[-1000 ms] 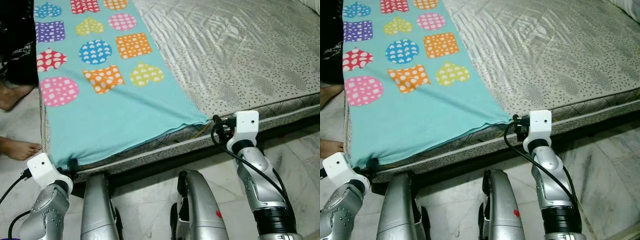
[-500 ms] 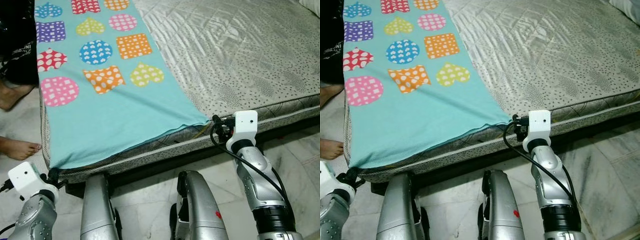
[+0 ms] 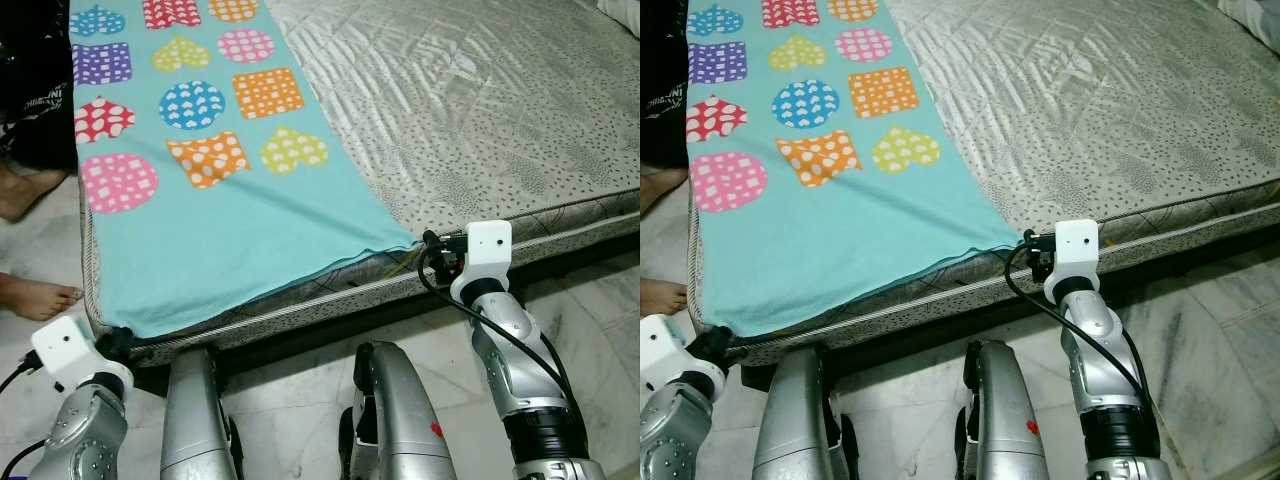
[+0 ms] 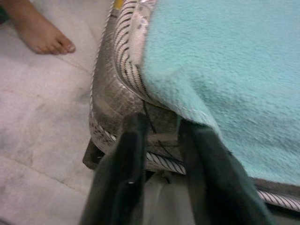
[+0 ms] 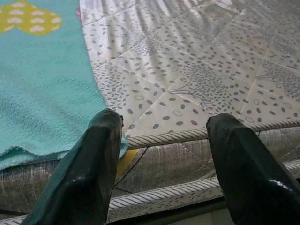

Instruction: Clean up the room

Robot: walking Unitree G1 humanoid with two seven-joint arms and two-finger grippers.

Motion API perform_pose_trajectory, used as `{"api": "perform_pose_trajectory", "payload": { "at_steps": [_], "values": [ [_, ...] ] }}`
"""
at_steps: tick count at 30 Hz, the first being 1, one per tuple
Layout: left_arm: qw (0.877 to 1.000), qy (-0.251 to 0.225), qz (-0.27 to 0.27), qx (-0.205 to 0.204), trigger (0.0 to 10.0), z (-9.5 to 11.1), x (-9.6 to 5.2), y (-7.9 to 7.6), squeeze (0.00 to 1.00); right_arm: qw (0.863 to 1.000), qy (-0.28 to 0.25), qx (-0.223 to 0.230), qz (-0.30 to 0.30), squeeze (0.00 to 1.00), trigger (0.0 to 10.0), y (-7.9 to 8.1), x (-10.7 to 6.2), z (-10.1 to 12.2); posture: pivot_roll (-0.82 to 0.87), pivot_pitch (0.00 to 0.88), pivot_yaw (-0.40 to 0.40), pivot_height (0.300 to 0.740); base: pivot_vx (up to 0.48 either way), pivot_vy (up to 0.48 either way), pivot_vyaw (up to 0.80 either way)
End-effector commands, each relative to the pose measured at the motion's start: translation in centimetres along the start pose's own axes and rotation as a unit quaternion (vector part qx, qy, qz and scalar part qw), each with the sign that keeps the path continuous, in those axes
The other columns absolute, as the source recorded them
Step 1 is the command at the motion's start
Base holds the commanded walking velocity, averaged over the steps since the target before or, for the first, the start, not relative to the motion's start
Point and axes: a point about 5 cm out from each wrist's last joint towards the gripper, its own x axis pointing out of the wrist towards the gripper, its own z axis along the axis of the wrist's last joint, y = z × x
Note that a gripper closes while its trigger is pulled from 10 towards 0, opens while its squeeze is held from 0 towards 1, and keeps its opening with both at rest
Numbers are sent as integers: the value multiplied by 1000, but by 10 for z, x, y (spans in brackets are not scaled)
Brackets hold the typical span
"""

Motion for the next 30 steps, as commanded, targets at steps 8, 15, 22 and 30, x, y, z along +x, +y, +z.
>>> {"api": "perform_pose_trajectory", "payload": {
  "at_steps": [8, 15, 22, 30],
  "values": [
    [997, 66, -8, 49, 10000, -19, -19, -5, 1000, 1000, 4, -5, 0, 0, 10000, -1, -1, -4, 104, 213, -68, 534, 0, 0, 0],
    [998, 24, -37, 49, 10000, -9, -25, -11, 1000, 1000, 5, -6, 1, 0, 10000, 0, 1, -5, 106, 212, -68, 534, 0, 0, 0],
    [1000, 16, -23, 9, 10000, -7, -18, -10, 910, 1000, 4, -5, 2, 0, 10000, 1, 1, -5, 105, 209, -69, 534, 0, 0, 0],
    [999, 18, -27, -13, 9529, -6, -4, -3, 0, 1000, 0, 17, 14, 0, 10000, 1, 0, -3, 97, 212, -67, 534, 0, 0, 0]
  ]
}}
